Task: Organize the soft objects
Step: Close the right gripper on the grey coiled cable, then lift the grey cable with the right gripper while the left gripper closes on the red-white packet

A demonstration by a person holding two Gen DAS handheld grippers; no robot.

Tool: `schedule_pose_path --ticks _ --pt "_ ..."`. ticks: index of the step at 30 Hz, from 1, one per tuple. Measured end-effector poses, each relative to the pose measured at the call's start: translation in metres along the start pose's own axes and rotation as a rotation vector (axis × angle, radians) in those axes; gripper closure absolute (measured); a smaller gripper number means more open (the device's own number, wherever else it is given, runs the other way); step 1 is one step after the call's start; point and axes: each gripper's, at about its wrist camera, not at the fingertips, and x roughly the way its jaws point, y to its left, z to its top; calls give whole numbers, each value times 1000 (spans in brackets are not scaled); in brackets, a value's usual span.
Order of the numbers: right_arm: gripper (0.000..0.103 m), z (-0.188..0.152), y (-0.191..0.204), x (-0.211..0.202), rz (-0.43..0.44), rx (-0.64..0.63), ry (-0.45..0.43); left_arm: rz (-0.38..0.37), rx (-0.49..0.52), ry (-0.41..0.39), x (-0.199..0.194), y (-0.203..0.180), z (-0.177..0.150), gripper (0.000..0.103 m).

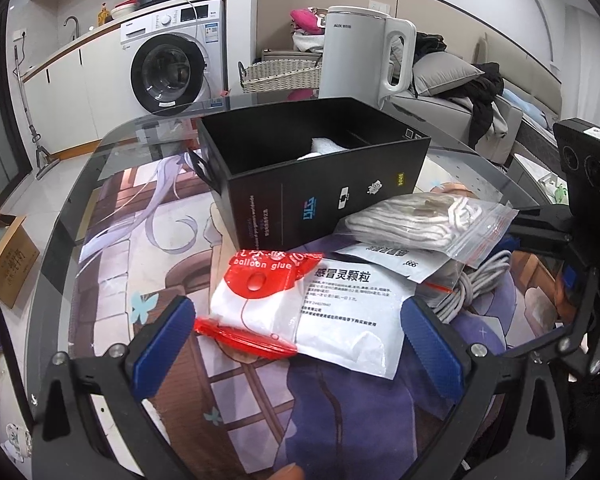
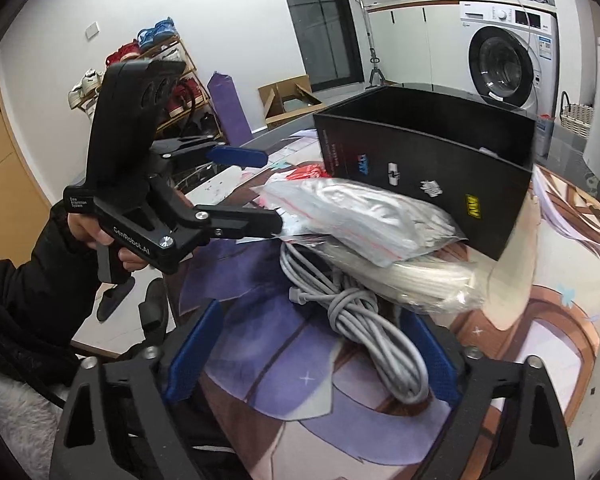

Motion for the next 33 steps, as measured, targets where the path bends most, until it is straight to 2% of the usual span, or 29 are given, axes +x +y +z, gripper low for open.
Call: schedule_pose_path --ticks 7,13,19,21,25,26,33 --pt "28 3 10 13 -23 -29 20 -4 0 0 0 -2 0 0" --pt "42 4 12 19 -73 -40 30 -3 -1 -2 -1 -2 0 0" --pt "55 3 15 21 -86 -68 35 5 -30 -7 -2 6 0 0" --pt "63 2 15 21 -91 -73 35 6 -40 -10 -2 9 0 0" --pt "66 0 18 18 -100 -98 30 17 -70 -17 -3 17 0 0" --pt "75 -1 18 17 -97 -100 30 14 -79 -19 -3 19 0 0" --pt "75 -3 22 9 -63 -118 11 31 -113 -17 -2 27 -2 0"
